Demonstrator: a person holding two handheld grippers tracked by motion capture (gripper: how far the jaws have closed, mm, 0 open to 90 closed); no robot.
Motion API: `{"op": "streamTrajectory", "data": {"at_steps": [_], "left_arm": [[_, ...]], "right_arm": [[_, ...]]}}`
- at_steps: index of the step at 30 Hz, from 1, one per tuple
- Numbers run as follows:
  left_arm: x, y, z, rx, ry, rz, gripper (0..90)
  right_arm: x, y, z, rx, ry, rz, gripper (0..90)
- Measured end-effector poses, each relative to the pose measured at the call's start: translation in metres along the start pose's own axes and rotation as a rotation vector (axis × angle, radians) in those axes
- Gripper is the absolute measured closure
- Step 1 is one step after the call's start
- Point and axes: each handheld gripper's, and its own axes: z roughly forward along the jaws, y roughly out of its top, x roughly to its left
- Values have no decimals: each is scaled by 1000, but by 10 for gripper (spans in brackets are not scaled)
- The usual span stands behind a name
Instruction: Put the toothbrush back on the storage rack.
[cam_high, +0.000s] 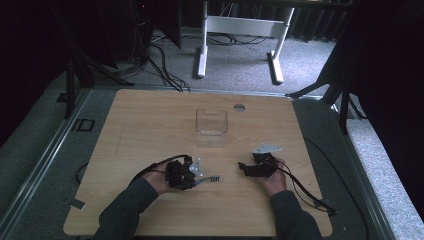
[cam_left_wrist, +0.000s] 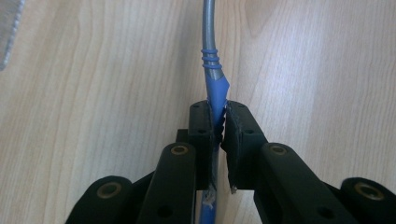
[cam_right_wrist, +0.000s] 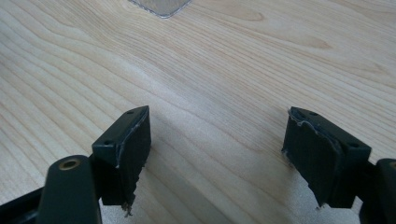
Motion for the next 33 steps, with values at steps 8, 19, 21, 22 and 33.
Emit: {"op": "streamTrajectory", "data": {"at_steps": [8,19,21,22,33], "left_arm": [[4,-1,-7,-50,16,-36,815],[10,-2,-16,-125,74,-107,815],[11,-2,-16,-130,81,-118,815],[11,-2,-16,-132,80,-122,815],[15,-2,-21,-166,111,-165,815]], "right_arm": [[0,0,0,0,0,1,228],[0,0,0,-1,0,1,228],[0,0,0,-1,0,1,228],[0,0,0,-1,0,0,228],[0,0,0,-1,1,0,228]]}}
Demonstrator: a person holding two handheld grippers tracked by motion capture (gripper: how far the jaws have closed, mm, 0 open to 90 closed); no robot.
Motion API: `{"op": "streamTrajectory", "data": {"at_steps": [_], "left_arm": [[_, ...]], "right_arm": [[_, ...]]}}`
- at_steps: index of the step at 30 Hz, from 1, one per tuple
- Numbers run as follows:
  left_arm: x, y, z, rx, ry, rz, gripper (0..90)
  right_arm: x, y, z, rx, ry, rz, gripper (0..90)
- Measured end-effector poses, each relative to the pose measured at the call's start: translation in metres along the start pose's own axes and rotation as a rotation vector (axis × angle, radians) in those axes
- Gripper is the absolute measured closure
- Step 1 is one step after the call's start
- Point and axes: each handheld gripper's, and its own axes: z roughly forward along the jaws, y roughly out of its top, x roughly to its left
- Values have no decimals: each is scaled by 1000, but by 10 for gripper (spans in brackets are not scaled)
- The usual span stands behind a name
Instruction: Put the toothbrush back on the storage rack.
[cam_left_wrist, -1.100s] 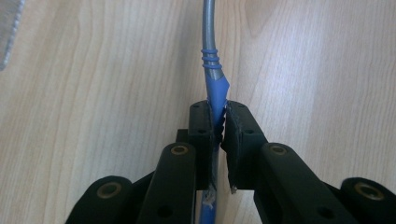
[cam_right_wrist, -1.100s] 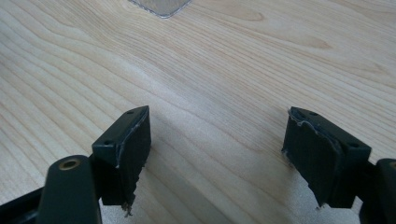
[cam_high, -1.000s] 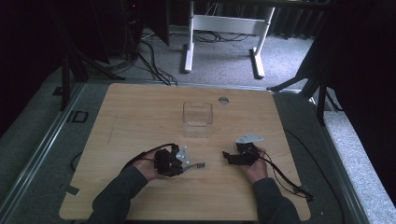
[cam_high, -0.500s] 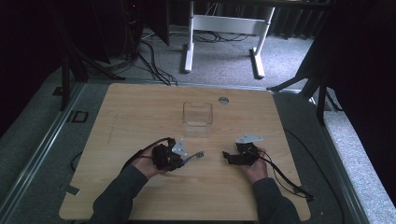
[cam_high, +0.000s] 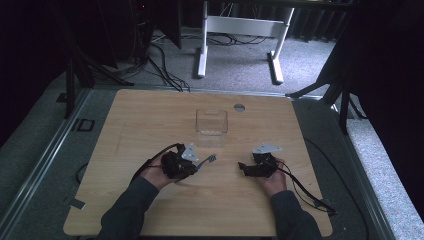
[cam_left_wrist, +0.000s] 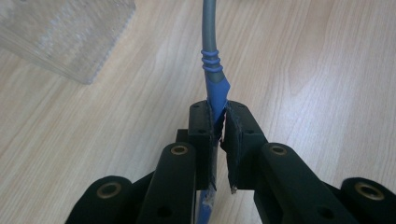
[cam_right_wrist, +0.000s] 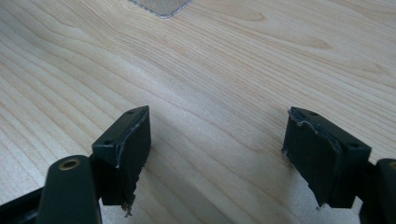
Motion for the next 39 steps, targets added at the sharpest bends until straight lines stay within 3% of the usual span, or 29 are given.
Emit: {"op": "streamTrajectory", "data": {"at_steps": [20,39], "left_arm": [[6,3,-9,-82,71,-87,817],[15,-1,-25,-166,93,-139,817]], "right_arm": [[0,0,0,0,0,0,228],[0,0,0,-1,0,2,228]]}}
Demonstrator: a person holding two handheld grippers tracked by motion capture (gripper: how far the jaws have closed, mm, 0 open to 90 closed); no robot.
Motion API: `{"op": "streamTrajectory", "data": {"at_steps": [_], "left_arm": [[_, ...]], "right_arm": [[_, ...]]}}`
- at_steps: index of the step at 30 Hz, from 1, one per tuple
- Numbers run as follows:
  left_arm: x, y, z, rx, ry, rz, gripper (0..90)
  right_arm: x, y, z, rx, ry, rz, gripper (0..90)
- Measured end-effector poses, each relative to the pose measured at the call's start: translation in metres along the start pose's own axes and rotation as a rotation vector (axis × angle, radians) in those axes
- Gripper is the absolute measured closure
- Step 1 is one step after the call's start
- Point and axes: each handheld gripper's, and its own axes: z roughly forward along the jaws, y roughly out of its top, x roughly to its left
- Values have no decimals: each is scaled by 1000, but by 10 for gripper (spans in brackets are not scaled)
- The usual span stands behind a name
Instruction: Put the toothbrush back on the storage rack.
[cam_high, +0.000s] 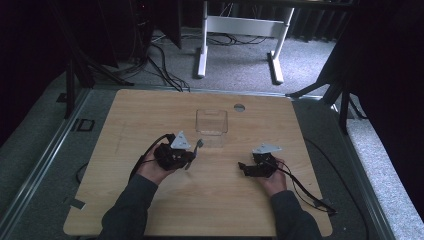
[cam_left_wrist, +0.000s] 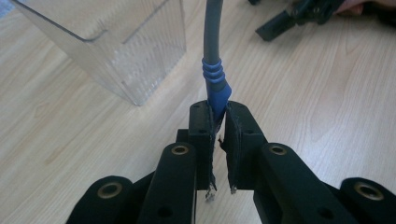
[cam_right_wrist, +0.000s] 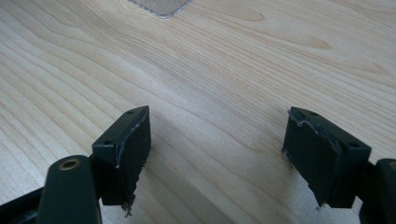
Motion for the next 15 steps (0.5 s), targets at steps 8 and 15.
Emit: {"op": "streamTrajectory", "data": {"at_steps": [8,15], "left_arm": [[3,0,-5,-26,9,-23,817],[6,1,-7,-48,6,-42,817]], "right_arm": [[0,0,0,1,1,1,228],[0,0,0,0,1,0,228]]}}
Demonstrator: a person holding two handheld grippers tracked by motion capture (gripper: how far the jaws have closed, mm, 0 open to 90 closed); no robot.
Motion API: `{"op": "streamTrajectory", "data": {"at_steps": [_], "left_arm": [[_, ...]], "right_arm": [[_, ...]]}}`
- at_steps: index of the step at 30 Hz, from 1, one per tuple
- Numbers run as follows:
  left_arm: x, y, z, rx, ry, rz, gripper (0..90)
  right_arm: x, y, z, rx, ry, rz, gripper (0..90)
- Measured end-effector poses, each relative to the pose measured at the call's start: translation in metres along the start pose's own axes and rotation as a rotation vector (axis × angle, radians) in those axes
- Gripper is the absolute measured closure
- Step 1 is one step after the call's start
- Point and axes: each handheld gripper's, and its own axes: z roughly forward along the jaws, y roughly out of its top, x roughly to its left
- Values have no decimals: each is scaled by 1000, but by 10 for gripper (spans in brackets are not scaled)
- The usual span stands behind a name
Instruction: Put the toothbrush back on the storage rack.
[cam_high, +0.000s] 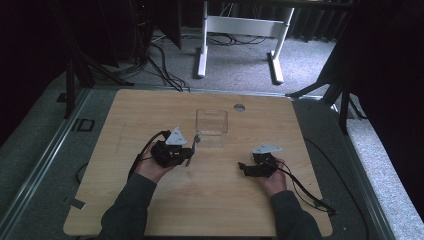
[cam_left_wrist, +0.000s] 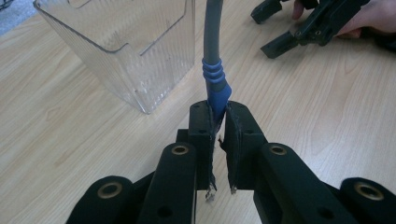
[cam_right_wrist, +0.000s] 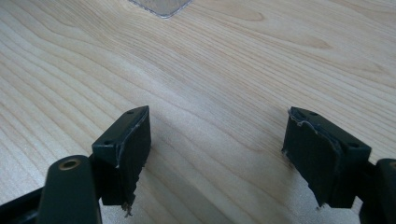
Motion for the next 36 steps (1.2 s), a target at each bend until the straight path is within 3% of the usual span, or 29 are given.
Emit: {"op": "streamTrajectory", "data": {"at_steps": [36], "left_arm": [[8,8,-3,-87,-3,-50,817]], "right_arm": [[0,0,0,0,-1,-2,228]]}}
